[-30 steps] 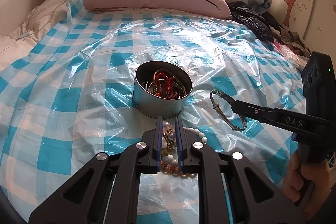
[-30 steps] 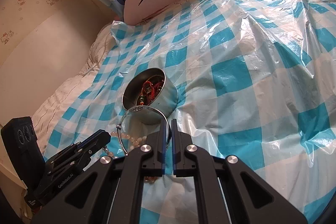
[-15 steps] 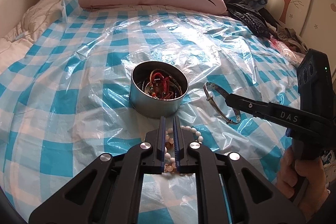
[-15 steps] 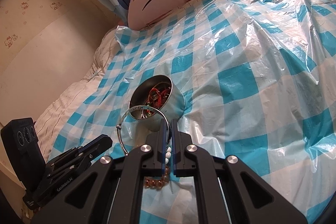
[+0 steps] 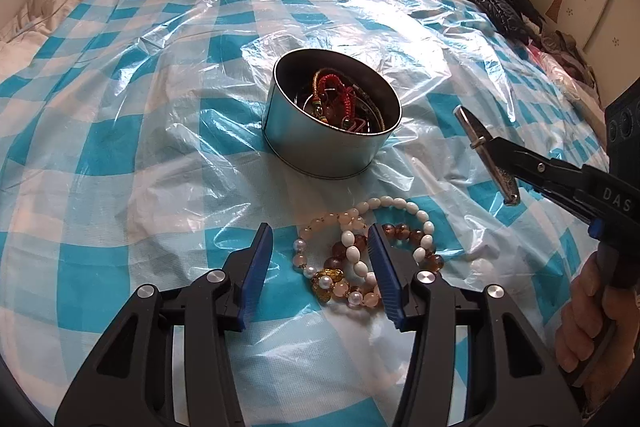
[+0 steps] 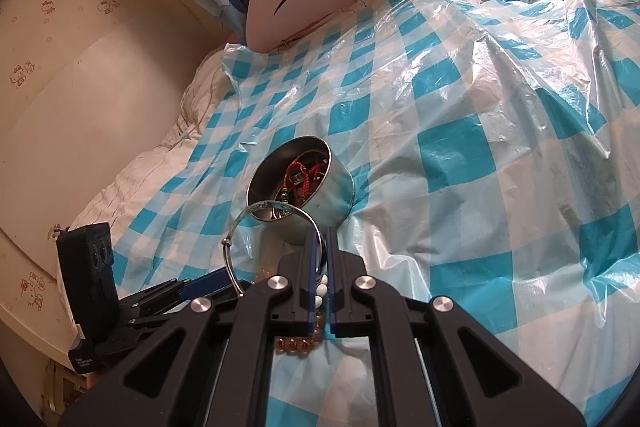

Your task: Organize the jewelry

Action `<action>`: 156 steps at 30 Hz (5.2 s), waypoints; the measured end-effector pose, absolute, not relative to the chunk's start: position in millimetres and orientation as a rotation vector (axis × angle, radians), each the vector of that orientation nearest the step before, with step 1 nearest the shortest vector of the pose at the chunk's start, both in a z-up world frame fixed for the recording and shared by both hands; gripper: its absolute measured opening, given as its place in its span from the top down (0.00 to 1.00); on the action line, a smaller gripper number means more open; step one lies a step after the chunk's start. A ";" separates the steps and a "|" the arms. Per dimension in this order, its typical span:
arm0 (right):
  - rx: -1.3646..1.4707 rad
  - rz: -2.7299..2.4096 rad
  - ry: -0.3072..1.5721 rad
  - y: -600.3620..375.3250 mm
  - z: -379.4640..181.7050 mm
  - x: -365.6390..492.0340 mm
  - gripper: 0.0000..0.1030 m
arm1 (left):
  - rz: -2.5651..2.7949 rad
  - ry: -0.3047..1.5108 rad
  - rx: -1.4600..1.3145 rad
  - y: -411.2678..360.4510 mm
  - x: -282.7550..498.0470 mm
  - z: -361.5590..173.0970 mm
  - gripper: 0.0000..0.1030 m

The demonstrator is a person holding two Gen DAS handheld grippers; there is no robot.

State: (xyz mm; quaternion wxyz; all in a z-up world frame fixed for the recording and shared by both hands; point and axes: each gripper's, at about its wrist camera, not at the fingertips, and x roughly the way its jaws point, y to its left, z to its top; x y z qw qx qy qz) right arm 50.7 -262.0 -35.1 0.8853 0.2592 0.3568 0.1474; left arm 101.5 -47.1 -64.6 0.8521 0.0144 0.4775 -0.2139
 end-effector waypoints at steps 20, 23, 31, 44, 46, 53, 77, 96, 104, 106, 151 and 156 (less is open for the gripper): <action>0.546 0.308 0.747 -263.6 -37.0 51.7 0.95 | -0.523 1.007 0.097 -57.6 101.5 -59.8 0.93; 0.546 0.308 0.744 -263.3 -36.5 50.6 0.95 | -0.526 0.985 0.046 -46.6 95.8 -47.7 0.93; 0.550 0.303 0.741 -265.6 -35.4 49.8 0.95 | -0.518 0.958 -0.035 -22.4 96.0 -29.6 0.94; 0.538 0.291 0.694 -267.8 -26.8 44.4 0.95 | -0.574 0.866 -0.108 -22.7 87.4 20.3 0.94; 0.522 0.285 0.670 -265.8 -21.1 42.0 0.95 | -0.583 0.851 -0.106 -26.7 88.4 27.8 0.93; 0.452 0.263 0.650 -251.5 -9.2 49.1 0.95 | -0.601 0.818 -0.123 -41.1 107.9 40.8 0.93; 0.241 0.217 0.717 -214.4 -18.7 139.8 0.95 | -0.403 0.896 -0.101 -49.9 178.1 -19.5 0.69; 0.228 0.207 0.710 -202.4 -16.4 113.0 0.55 | -0.234 0.873 0.048 -51.0 102.7 -31.3 0.41; 0.242 0.162 0.724 -215.7 -19.0 79.9 0.47 | -0.221 0.884 0.042 -46.8 87.9 -37.1 0.37; 0.248 0.148 0.746 -220.4 -23.1 75.6 0.47 | -0.222 0.884 0.042 -46.5 86.2 -38.7 0.36; 0.042 -0.100 0.860 -251.1 -31.2 15.8 0.28 | -0.171 0.975 0.350 -35.0 73.0 -53.4 0.27; 0.072 0.145 0.827 -231.7 -26.6 23.7 0.49 | -0.250 0.885 0.434 -56.2 69.6 -49.2 0.27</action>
